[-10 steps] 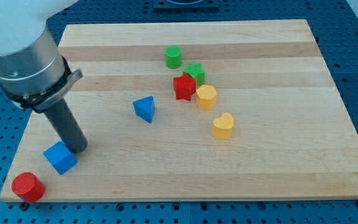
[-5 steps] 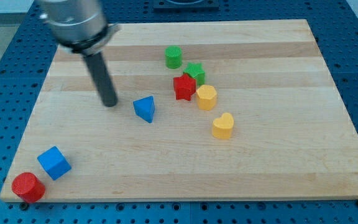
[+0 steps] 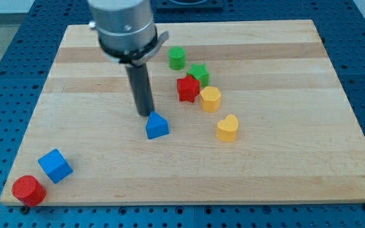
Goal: Move the blue triangle to the blue cube
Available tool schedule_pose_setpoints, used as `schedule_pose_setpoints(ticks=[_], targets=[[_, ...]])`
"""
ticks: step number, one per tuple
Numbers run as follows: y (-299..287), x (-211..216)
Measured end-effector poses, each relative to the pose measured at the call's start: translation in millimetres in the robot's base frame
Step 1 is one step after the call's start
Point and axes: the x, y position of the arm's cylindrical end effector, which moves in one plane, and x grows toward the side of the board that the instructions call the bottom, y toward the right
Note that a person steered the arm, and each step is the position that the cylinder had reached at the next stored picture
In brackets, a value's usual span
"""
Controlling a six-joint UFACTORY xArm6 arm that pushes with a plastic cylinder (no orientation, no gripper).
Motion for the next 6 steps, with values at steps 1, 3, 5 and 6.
schedule_pose_setpoints(ticks=[1,3,5,6], targets=[[21,11],[21,32],[-7,49],[-15,54]])
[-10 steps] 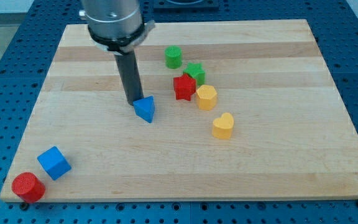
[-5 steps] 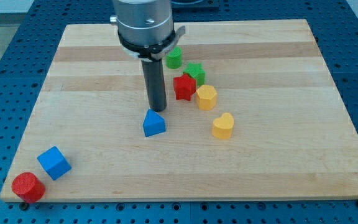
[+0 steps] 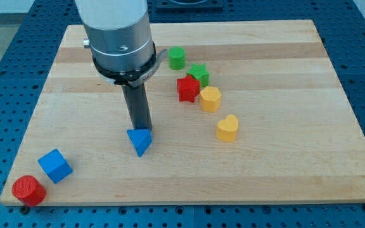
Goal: Move the blue triangle to the blue cube
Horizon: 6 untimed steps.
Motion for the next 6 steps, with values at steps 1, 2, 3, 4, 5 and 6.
schedule_pose_setpoints(ticks=[1,2,3,4,5,6], targets=[[11,0],[62,5],[61,28],[51,34],[45,25],[27,22]])
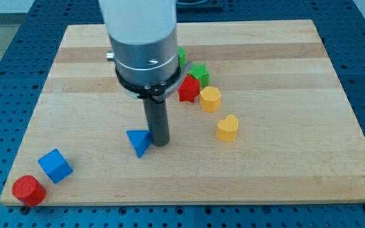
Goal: Move the blue triangle to the blue cube
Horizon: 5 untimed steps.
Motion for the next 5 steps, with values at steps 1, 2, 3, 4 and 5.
schedule_pose_setpoints(ticks=[1,2,3,4,5], targets=[[-24,0],[-49,0],[-69,0],[-87,0],[-105,0]])
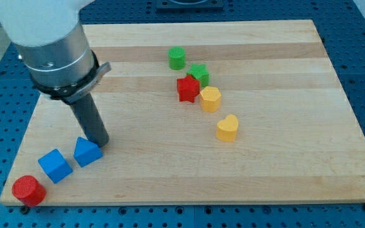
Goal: Move the blue triangle to the blue cube
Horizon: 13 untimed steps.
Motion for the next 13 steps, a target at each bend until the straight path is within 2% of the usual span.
schedule_pose_setpoints(ticks=[4,5,6,7,8,9,11,12,13], targets=[[-56,0],[-46,-14],[18,5],[19,31],[19,40],[15,40],[-30,40],[-30,40],[8,38]])
